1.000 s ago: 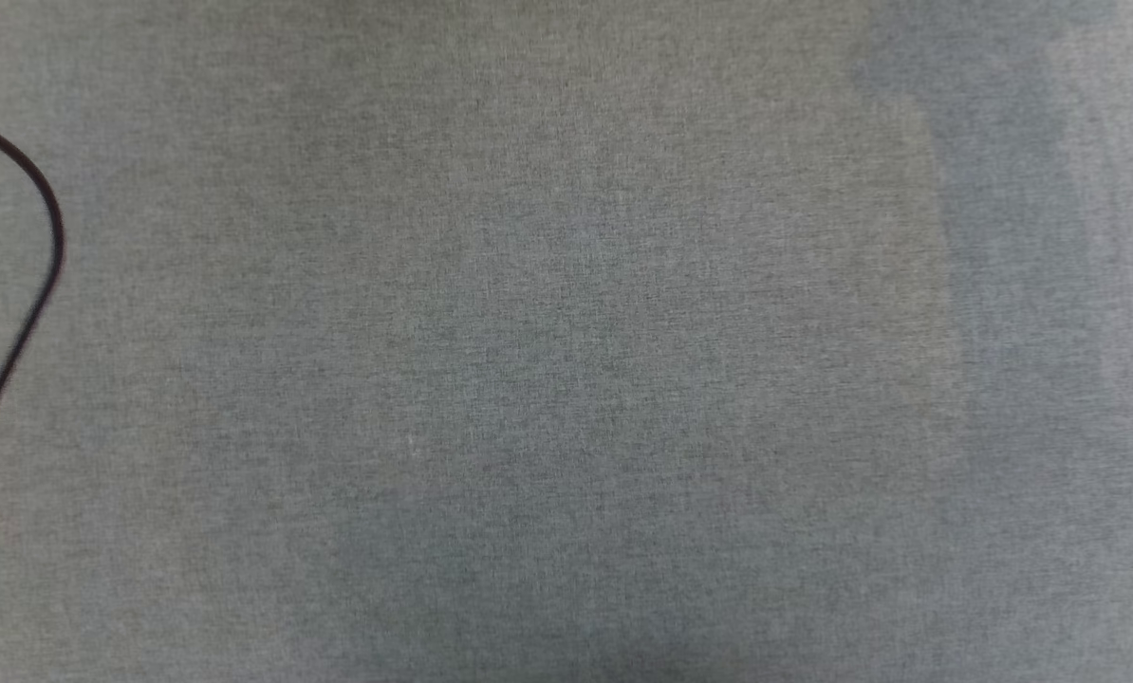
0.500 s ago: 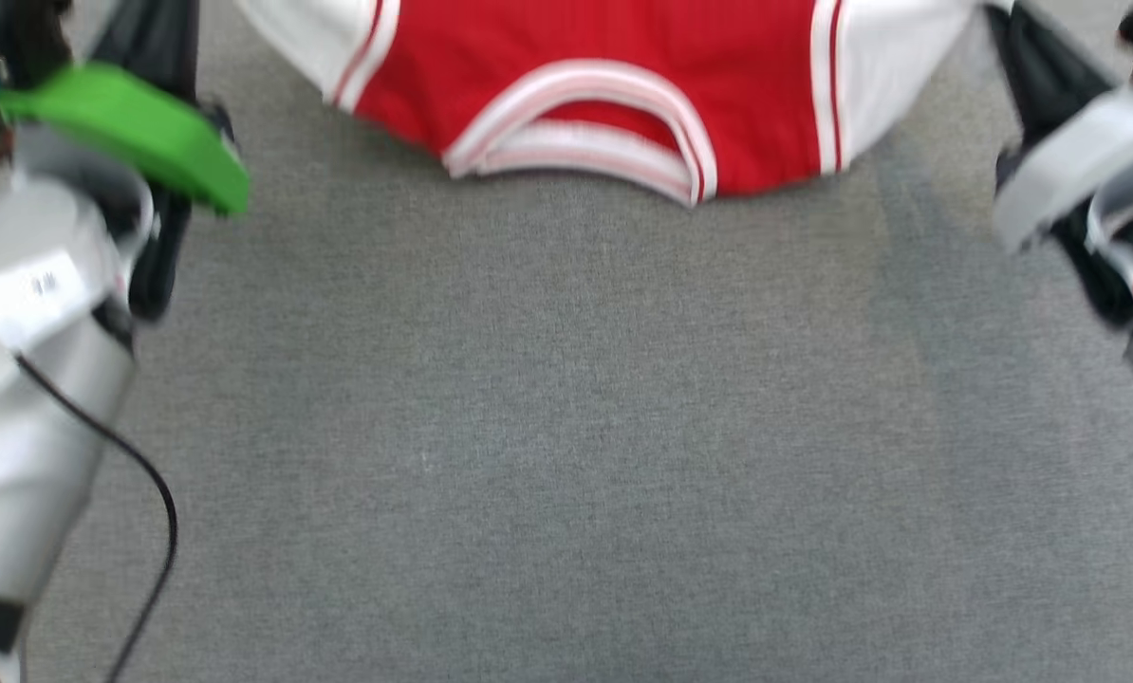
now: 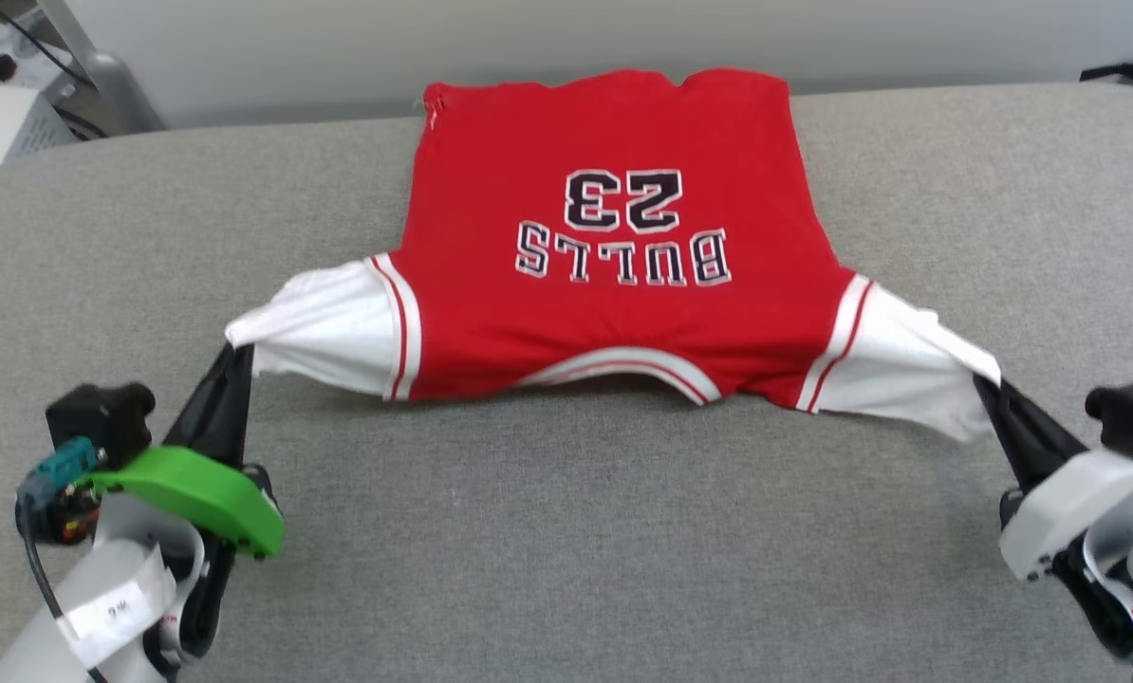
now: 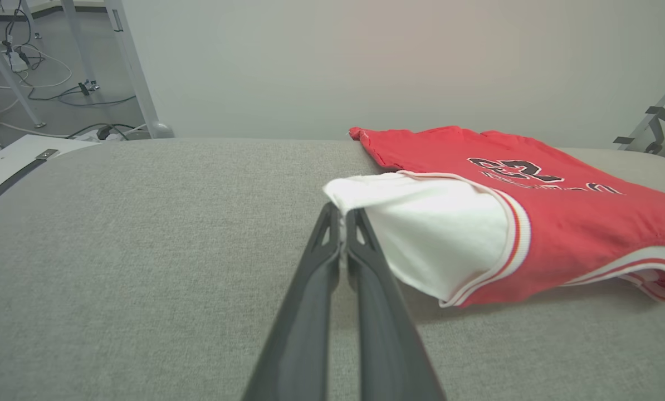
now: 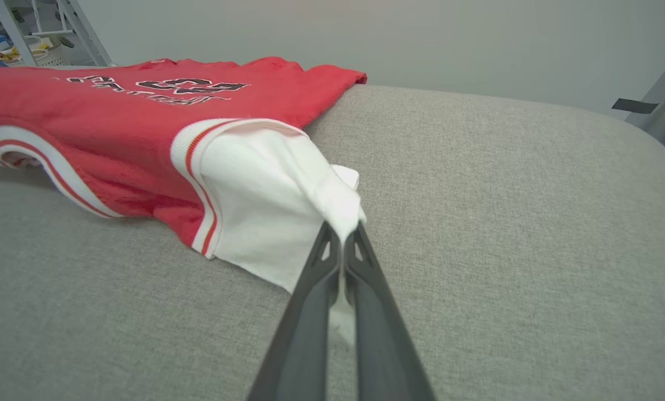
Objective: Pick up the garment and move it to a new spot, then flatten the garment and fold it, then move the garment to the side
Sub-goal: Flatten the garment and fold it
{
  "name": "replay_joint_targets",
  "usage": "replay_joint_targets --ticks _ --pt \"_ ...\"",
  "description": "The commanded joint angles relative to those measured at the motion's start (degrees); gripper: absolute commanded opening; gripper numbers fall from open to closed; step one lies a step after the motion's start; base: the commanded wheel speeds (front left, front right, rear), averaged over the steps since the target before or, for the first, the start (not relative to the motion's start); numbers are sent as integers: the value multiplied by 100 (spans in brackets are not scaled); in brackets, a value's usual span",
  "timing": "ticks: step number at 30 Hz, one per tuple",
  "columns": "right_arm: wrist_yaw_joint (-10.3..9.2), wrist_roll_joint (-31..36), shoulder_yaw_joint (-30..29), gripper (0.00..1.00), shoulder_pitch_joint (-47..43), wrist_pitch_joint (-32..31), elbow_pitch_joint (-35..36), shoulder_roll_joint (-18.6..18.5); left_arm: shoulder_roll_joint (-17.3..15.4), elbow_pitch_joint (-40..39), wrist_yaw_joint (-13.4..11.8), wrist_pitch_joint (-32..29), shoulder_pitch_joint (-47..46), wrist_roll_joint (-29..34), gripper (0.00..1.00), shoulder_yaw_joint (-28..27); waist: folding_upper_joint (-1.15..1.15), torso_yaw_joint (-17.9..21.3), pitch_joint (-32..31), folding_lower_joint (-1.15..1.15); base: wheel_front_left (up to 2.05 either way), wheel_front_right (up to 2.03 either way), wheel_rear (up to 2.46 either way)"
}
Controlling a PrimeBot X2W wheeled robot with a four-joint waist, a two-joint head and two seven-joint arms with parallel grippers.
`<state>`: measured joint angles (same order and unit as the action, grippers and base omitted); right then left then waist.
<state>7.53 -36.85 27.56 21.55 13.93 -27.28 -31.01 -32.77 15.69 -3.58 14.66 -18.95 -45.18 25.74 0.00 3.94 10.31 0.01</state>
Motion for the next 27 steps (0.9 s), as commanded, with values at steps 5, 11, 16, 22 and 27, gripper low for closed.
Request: replay_joint_targets --ticks 5,11,16,22,27 --pt "-4 174 -559 0 -1168 -305 495 13 -71 -270 -202 33 911 -128 0 -71 0 -174 -623 -1 0 0 0" --pt "-4 380 -1179 0 -2292 -875 1105 112 -94 -483 -435 33 1863 -277 0 -151 0 -236 -843 -1 0 0 0" --pt "-4 483 -1693 0 -3120 -1391 1650 191 17 -524 -514 33 2389 -304 0 -219 0 -321 -909 -1 0 0 0" --pt "-4 677 -2134 0 -3610 -1909 2177 370 199 -484 -448 33 2495 -223 0 -193 0 -405 -884 -1 0 0 0" --pt "-4 919 -2380 100 -3462 -2147 2604 522 387 -447 -389 33 2264 -73 0 -59 0 -433 -807 -1 0 0 0"
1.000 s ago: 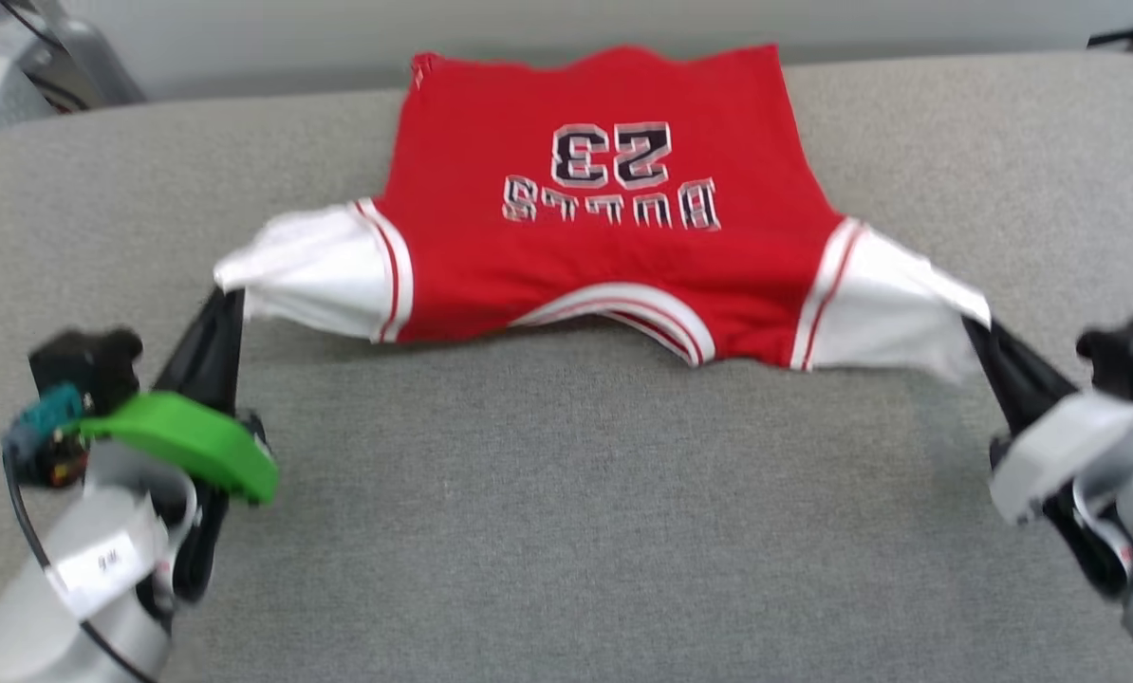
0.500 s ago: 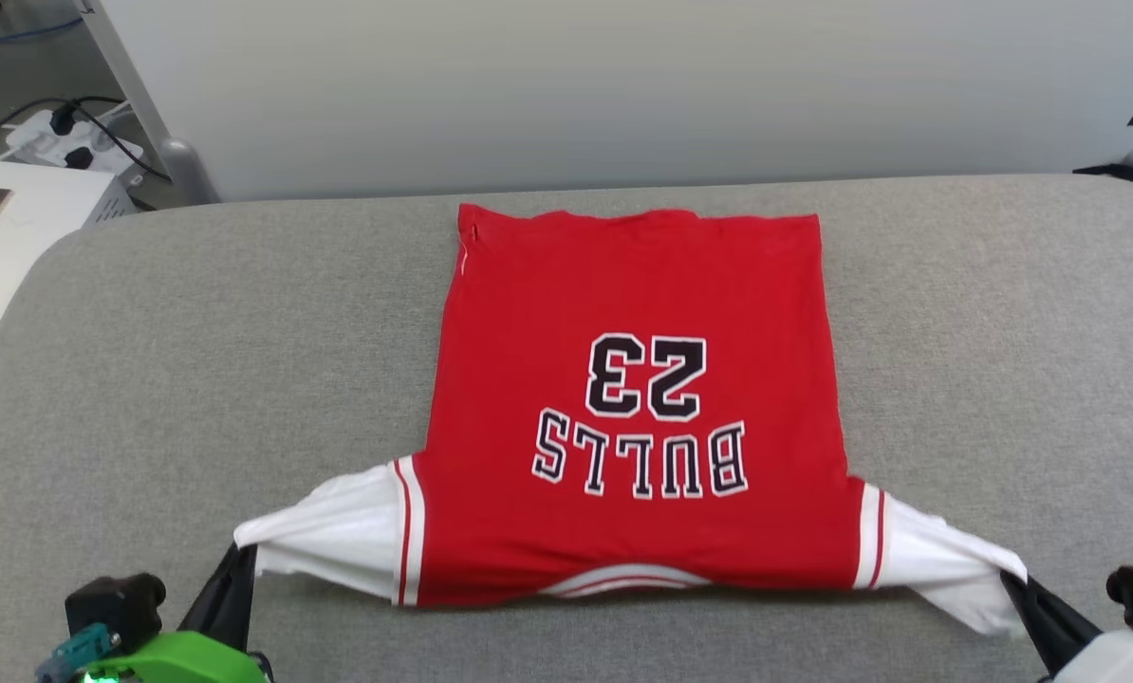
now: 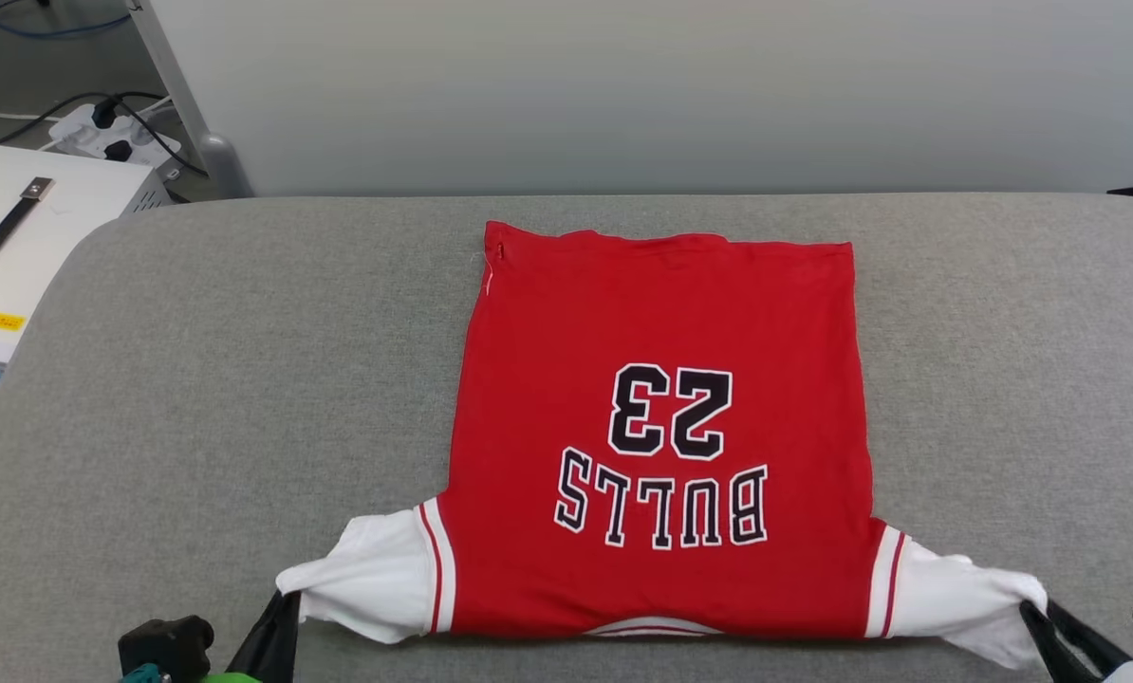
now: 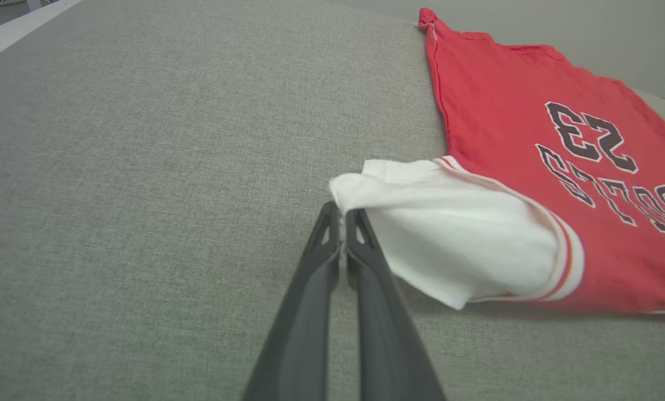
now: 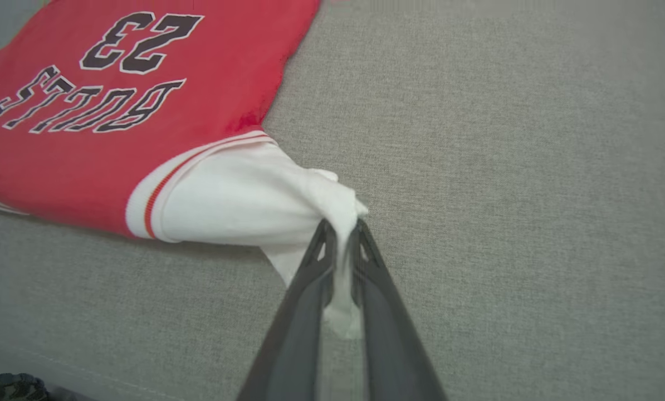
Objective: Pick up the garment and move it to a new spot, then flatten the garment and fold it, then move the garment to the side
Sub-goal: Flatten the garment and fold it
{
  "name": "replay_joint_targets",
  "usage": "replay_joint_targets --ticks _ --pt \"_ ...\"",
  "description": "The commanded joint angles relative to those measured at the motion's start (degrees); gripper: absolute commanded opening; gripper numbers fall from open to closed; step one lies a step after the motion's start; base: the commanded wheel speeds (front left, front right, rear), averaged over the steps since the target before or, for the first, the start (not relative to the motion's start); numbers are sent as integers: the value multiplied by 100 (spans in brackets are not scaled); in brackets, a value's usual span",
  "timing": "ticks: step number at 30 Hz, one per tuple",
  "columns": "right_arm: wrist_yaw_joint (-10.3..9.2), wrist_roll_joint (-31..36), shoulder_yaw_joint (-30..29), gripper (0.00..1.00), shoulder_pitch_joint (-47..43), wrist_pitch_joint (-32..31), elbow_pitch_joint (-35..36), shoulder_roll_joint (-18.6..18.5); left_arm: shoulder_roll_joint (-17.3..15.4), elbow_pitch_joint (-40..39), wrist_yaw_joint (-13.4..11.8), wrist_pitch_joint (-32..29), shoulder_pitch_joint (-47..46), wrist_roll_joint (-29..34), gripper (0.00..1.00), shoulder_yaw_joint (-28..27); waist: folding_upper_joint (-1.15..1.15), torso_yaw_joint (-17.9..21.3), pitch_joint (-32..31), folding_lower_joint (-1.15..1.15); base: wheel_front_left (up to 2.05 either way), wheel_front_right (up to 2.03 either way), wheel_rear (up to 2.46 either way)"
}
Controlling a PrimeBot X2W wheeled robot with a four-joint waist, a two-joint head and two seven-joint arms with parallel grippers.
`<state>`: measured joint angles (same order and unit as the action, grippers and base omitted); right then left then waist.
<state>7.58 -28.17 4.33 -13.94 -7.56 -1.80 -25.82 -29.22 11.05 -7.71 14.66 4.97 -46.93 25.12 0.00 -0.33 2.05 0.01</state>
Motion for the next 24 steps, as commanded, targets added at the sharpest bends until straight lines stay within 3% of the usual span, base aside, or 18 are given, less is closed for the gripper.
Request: replay_joint_targets --ticks 1,6,14,19,24 --pt "-9 55 -121 100 124 10 104 26 56 22 26 34 -152 123 0 17 0 -12 35 -1 0 0 0" --pt "-9 -123 -590 100 386 68 577 53 173 -45 37 34 -272 244 0 -16 0 -74 180 -1 0 0 0" --pt "-9 -64 -1189 100 1765 -167 1283 -469 265 -362 15 34 -570 578 0 -132 0 -261 762 -1 0 0 0" --pt "-9 -105 -885 100 3119 -718 1066 -876 376 -508 53 34 -908 793 0 -109 0 -461 1245 -1 0 0 0" --pt "-9 -522 -253 100 4588 -1941 282 -1260 526 -628 129 34 -1265 997 0 -99 0 -674 1777 -1 0 0 0"
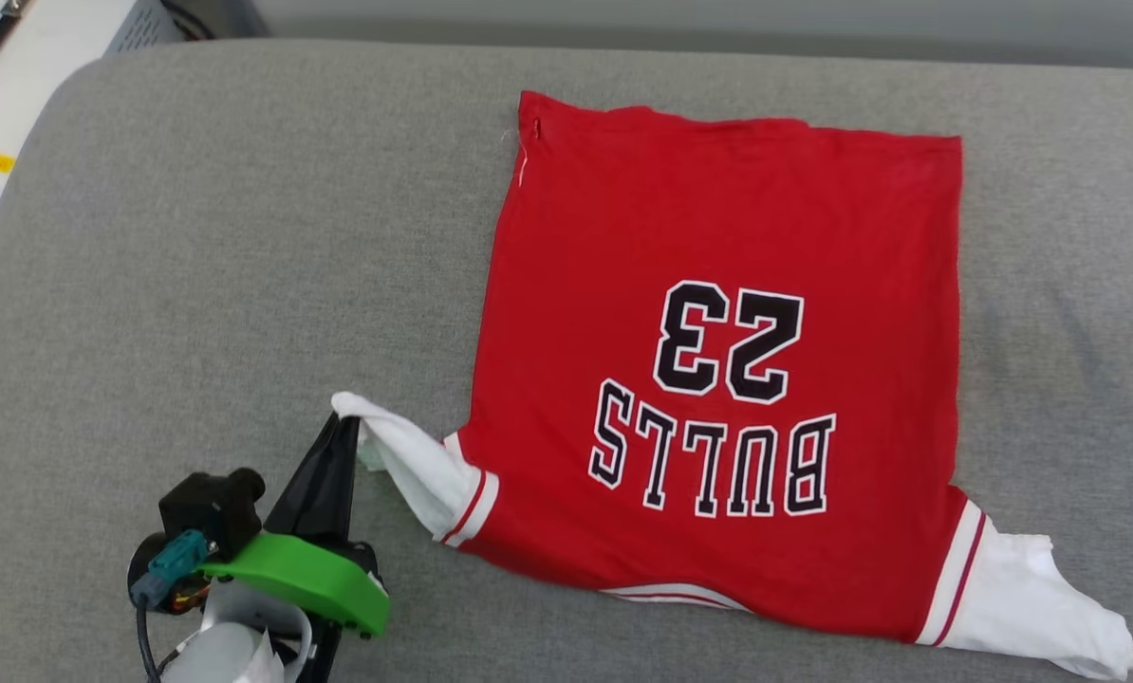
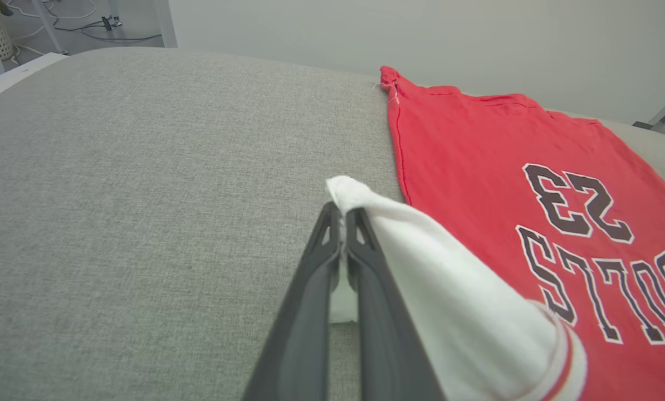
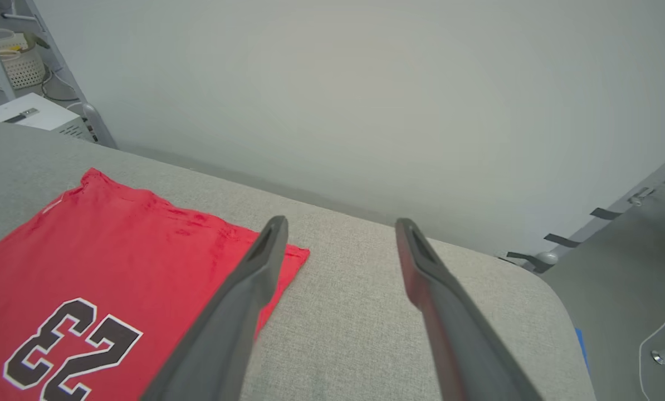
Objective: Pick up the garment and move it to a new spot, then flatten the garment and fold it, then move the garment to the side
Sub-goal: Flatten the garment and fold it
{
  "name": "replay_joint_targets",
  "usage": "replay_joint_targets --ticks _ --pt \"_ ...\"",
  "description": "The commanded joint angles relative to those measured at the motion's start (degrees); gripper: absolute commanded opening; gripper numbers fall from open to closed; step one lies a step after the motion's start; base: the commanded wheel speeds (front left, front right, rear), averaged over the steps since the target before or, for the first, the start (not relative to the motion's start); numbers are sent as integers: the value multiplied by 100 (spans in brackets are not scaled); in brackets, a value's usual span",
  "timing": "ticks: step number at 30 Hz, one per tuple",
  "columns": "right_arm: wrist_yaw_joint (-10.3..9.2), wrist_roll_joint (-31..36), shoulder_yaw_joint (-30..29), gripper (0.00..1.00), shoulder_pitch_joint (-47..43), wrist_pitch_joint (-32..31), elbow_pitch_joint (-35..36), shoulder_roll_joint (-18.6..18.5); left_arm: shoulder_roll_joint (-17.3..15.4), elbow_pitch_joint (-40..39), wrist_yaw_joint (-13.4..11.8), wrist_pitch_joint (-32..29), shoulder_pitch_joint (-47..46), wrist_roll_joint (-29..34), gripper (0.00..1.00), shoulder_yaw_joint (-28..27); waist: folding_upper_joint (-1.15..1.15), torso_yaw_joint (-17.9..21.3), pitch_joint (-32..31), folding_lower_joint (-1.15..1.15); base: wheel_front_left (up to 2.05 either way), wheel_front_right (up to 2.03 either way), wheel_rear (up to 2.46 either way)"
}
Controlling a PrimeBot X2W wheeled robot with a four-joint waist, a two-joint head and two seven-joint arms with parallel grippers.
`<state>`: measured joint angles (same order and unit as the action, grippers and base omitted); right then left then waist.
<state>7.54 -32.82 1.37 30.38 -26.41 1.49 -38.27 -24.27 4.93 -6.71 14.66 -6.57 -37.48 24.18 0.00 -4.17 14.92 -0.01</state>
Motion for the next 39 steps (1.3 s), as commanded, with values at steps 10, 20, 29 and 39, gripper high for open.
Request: replay_joint_targets --ticks 10,20,29,39 --pt "-5 -415 1306 100 2645 -2594 -2274 -194 528 -256 243 34 -734 606 0 -66 0 -666 1497 1 0 0 0" --pt "-5 -317 1644 100 3276 -2570 -3319 129 945 -270 498 34 -974 972 0 -268 0 -986 2024 1 0 0 0" --pt "-5 -471 2115 0 2883 -2510 -3923 72 1189 -171 689 34 -968 1204 0 -480 0 -1020 2010 1 0 0 0" --pt "-5 -726 2468 0 2870 -1599 -3539 -368 1257 169 847 34 -693 1311 0 -783 0 -748 1246 1 0 0 0"
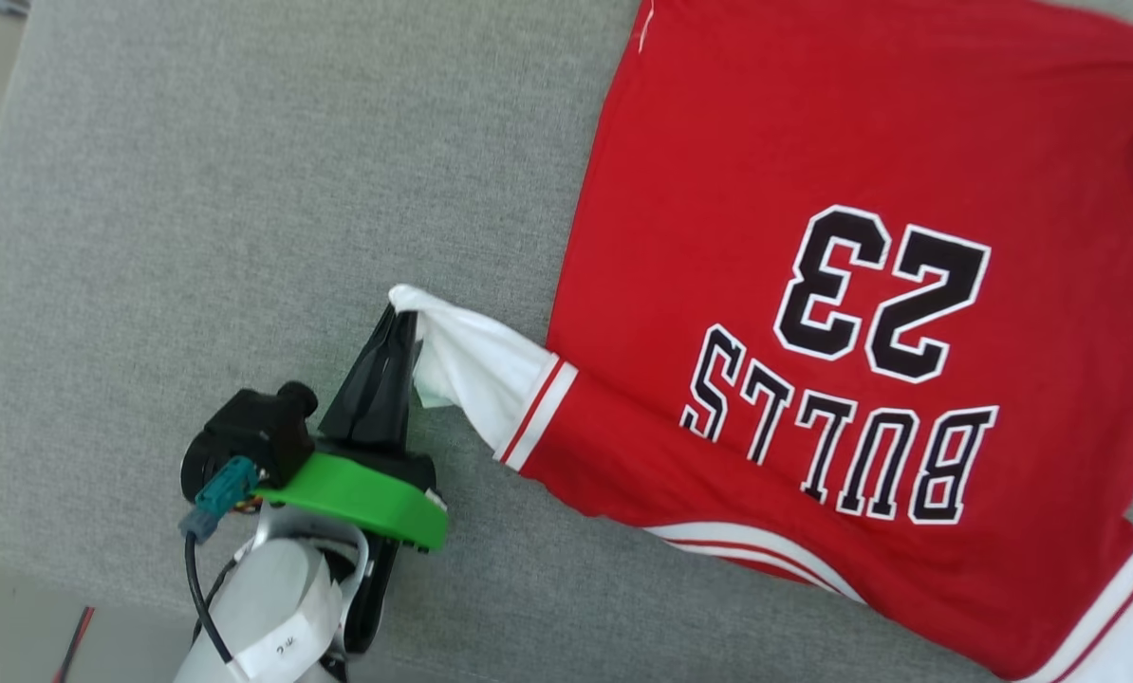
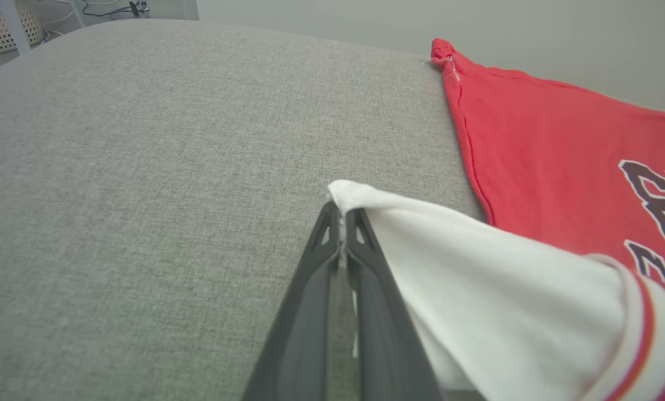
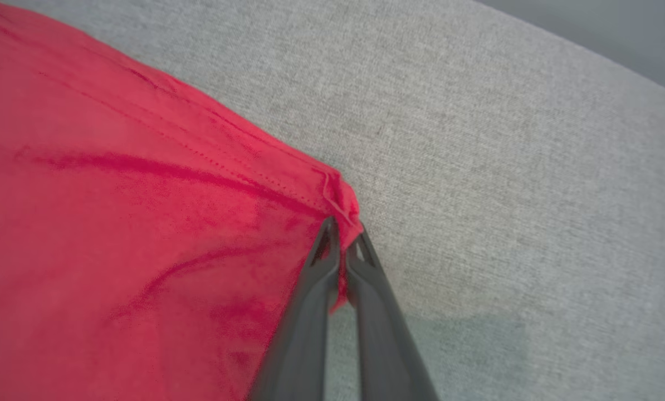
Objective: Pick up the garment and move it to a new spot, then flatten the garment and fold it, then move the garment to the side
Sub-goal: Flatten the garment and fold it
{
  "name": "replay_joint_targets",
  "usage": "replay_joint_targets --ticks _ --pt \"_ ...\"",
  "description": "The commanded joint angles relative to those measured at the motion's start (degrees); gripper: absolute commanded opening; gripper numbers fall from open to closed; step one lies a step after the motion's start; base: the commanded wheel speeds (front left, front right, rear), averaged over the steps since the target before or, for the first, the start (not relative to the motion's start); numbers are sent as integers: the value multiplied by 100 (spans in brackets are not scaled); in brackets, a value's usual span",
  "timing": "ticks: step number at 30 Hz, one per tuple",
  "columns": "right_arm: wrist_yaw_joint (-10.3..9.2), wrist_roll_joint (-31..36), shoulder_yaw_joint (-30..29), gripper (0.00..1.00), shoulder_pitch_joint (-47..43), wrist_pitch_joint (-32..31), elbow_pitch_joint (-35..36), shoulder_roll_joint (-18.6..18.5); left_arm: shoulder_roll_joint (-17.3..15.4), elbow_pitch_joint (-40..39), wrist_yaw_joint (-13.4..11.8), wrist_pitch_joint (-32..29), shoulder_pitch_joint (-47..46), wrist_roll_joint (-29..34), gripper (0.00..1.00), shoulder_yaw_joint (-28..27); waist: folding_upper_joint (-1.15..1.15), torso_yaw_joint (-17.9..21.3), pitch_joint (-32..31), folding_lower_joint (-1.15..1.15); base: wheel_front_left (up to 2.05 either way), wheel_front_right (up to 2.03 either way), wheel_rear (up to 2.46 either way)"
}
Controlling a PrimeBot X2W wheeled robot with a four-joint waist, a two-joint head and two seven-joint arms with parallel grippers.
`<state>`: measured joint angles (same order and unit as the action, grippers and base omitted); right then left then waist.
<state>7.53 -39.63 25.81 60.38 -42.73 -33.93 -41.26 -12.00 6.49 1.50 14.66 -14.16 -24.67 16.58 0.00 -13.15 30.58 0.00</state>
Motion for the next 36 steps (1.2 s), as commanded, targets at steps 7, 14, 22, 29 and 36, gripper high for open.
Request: replay_joint_targets --ticks 7,14,22,29,36 --pt "-4 -497 313 0 -1066 493 764 -816 -47 161 10 34 501 23 0 -188 0 533 -1000 0 0 0 0" --pt "-4 -1172 117 0 -2739 1085 1344 -1648 -208 239 -45 25 875 -10 0 -259 0 898 -1556 0 0 0 0" --pt "-4 -1719 -375 0 -4777 1616 1585 -1850 -318 160 -155 5 1255 -56 0 -331 0 1232 -1895 0 0 0 0" --pt "-4 -1992 -929 0 -6502 1868 1742 -1327 -392 56 -205 -55 1323 -43 0 -302 0 1305 -1955 0 0 0 0" --pt "-4 -1741 -1290 0 -6989 2004 1822 -608 -432 28 -234 -74 1321 -42 0 -280 0 1320 -1942 0 0 0 0"
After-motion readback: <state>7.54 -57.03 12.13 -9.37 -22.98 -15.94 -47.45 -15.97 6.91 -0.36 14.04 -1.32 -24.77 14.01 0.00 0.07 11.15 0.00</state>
